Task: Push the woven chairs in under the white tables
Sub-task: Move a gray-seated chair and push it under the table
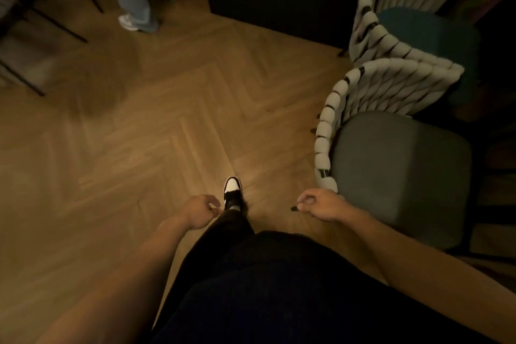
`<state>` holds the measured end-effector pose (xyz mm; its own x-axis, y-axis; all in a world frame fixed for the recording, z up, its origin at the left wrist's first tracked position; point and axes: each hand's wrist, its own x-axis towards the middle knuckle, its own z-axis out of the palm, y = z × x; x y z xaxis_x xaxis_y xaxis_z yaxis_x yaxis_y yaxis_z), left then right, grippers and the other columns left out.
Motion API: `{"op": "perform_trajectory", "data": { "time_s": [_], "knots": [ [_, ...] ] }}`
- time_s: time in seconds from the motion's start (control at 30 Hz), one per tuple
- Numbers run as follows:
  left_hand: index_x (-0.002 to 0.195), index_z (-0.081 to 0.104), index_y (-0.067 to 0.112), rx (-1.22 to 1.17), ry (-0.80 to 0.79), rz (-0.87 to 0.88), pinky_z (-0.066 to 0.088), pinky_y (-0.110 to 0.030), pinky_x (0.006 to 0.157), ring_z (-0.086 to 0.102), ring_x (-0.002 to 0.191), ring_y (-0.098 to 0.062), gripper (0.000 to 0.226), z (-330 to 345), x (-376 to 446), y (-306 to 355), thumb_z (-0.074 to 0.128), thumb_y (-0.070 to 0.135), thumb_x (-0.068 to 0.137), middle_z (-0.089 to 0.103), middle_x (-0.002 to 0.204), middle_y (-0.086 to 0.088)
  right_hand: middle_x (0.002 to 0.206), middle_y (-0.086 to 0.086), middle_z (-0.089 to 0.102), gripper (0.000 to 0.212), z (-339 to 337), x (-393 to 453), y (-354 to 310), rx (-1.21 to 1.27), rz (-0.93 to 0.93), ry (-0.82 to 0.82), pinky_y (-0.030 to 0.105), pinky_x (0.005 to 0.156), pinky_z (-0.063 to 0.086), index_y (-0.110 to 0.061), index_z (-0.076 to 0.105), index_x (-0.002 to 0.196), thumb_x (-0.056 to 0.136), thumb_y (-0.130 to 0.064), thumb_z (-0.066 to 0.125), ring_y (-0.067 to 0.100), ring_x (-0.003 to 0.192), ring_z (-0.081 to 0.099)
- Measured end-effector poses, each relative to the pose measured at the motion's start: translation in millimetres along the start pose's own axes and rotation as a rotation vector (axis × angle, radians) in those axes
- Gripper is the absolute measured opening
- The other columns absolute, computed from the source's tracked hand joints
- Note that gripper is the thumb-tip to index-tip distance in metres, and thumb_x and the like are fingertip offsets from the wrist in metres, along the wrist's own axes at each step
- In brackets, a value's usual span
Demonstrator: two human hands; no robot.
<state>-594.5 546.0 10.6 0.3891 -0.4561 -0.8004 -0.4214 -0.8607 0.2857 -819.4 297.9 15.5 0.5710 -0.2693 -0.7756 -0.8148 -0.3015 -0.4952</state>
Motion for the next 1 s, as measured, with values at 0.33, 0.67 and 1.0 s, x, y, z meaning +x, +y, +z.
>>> {"op": "perform_trajectory", "data": {
  "time_s": [0.33, 0.67, 1.0],
  "knots": [
    [0.125, 0.065, 0.019, 0.498, -0.175, 0.202, 0.044, -0.024, 0.087, 0.061, 0.112, -0.023, 0.033, -196, 151, 66, 0.057, 0.036, 0.098, 0.066, 0.124, -0.009, 0.107, -0.002, 0.073, 0.01, -63, 49, -71, 0.409, 0.212, 0.197, 0.036, 0.094, 0.055, -0.03, 0.067, 0.106, 0.097, -0.034, 0.064, 0.011, 0.09, 0.069],
    [0.12, 0.069, 0.023, 0.777, -0.289, 0.435, 0.047, -0.022, 0.082, 0.066, 0.101, -0.02, 0.031, -253, 257, 216, 0.062, 0.036, 0.093, 0.069, 0.12, -0.009, 0.107, 0.002, 0.069, 0.023, -109, 89, -59, 0.658, 0.399, 0.318, 0.029, 0.09, 0.05, -0.017, 0.071, 0.116, 0.1, -0.029, 0.059, 0.018, 0.098, 0.066],
    [0.128, 0.064, 0.018, 1.048, -0.384, 0.725, 0.044, -0.026, 0.089, 0.062, 0.115, -0.026, 0.032, -230, 286, 367, 0.059, 0.028, 0.097, 0.067, 0.126, -0.009, 0.088, -0.006, 0.073, 0.013, -99, 99, -50, 1.158, 0.644, 0.563, 0.036, 0.089, 0.056, -0.029, 0.069, 0.084, 0.095, -0.035, 0.066, 0.016, 0.093, 0.069]
  ]
}}
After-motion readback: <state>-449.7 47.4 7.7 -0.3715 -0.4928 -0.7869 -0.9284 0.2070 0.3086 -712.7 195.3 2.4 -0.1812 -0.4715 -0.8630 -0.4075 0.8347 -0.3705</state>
